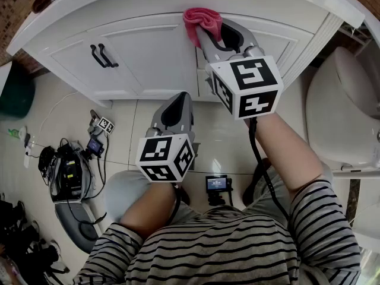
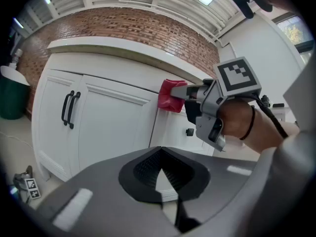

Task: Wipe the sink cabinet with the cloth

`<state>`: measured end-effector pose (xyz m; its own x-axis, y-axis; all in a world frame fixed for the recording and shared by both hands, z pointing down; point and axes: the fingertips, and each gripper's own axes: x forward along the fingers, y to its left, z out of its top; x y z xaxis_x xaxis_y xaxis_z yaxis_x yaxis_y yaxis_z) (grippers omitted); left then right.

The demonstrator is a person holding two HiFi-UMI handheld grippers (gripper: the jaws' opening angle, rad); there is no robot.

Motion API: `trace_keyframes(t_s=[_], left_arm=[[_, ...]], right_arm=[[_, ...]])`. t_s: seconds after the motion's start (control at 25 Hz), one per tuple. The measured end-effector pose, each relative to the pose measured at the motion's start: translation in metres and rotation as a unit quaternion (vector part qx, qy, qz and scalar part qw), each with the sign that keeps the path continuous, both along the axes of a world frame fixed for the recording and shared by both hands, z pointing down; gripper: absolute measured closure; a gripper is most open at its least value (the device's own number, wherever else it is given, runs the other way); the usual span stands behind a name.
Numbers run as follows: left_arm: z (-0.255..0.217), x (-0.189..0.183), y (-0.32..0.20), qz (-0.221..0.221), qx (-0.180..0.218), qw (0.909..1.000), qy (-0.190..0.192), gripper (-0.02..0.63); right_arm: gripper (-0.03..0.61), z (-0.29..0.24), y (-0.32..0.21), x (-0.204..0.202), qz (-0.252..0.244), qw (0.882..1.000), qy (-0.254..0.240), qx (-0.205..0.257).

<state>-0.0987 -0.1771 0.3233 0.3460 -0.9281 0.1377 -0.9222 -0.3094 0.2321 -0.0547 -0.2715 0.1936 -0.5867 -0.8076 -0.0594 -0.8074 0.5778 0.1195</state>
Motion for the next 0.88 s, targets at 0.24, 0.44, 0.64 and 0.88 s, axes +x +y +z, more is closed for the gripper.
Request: trace_keyframes(t_s=[0.24,0.44,0.64,0.88], left_arm=[[0.002,0.006,-0.002,0.009,-0.003,1.0000,0.002,0.614],[0.007,0.006,-0.002,0.009,-0.008,0.9999,-0.003,0.614],[0.009,0.009,-0.002,0.008,-0.009,0.9999,-0.010,0.614],[0.006,0.015,-0.001,0.014,-0.006,0.9998,-0.014,0.614]], right_arm=[[0.480,0.003,-0.015,0.046,0.042,0.999,-0.003,-0.008],[0.477,0.003,-0.011,0.133,0.108,0.994,-0.016,-0.011],[0.477,0.009,-0.006,0.235,0.212,0.977,-0.024,-0.020],[0.482,0.015,0.012,0.232,0.217,0.974,-0.054,-0.036]])
